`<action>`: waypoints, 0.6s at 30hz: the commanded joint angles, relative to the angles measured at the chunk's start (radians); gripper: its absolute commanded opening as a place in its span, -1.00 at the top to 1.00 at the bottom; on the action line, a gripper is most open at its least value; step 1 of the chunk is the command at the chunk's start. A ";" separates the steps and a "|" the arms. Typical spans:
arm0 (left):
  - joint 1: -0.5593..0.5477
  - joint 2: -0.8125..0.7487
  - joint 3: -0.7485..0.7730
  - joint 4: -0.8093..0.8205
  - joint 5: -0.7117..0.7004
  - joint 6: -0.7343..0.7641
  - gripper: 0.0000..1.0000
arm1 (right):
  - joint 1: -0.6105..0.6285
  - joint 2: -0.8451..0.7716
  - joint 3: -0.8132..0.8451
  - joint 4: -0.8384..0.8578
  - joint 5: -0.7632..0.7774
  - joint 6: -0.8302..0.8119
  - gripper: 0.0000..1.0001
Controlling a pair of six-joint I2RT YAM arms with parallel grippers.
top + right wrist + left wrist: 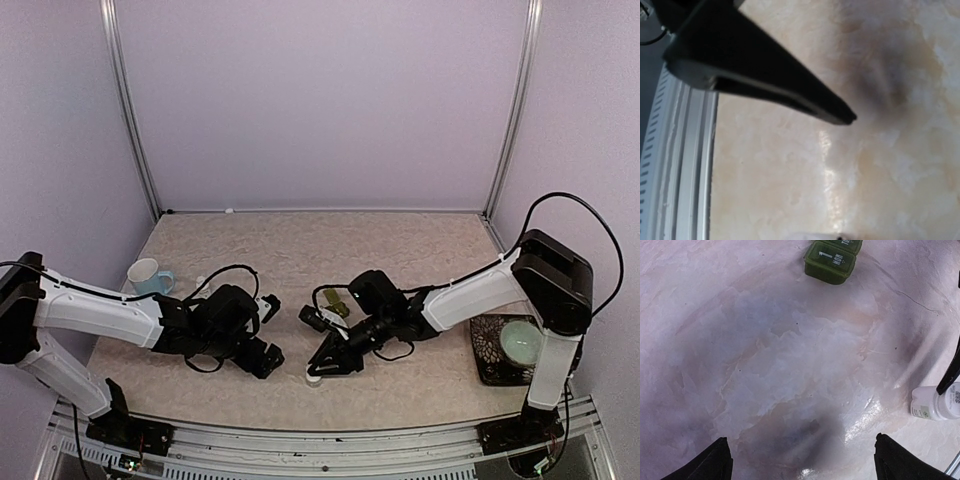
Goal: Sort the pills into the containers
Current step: Pick up the lid of the pill bottle from the pill bottle.
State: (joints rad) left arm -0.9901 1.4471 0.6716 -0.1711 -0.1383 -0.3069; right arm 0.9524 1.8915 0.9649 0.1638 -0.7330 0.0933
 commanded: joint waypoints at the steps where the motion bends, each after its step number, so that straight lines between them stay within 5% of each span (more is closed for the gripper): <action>1: -0.007 0.009 -0.011 0.025 0.006 -0.003 -0.92 | -0.008 -0.049 -0.050 0.083 -0.016 -0.014 0.50; 18: -0.016 0.027 -0.012 0.045 0.007 -0.013 -0.93 | 0.007 -0.148 -0.262 0.398 0.110 -0.042 0.53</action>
State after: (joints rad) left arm -0.9977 1.4651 0.6716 -0.1555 -0.1360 -0.3107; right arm 0.9524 1.7786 0.7444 0.4515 -0.6933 0.0845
